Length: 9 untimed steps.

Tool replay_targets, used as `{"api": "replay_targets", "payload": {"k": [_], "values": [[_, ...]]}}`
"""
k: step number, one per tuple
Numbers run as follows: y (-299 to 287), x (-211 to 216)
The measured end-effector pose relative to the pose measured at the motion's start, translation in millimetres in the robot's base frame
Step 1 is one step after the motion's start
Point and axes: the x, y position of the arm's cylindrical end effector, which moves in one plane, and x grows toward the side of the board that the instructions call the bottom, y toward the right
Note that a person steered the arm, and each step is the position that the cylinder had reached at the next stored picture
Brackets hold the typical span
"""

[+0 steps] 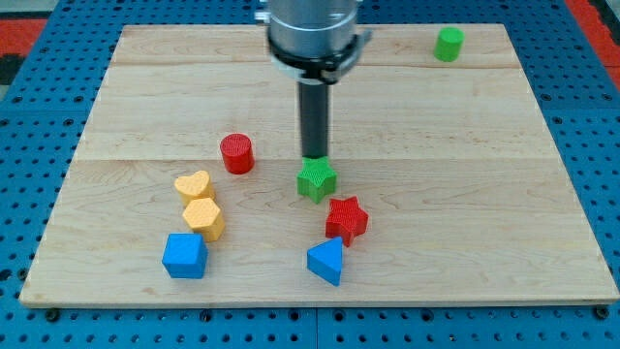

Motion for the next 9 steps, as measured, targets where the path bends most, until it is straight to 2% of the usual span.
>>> {"api": "replay_targets", "payload": {"k": [1,2,5,6,7,8,9], "values": [[23,13],[22,38],[17,62],[53,76],[57,130],[8,172],[-56,172]]}}
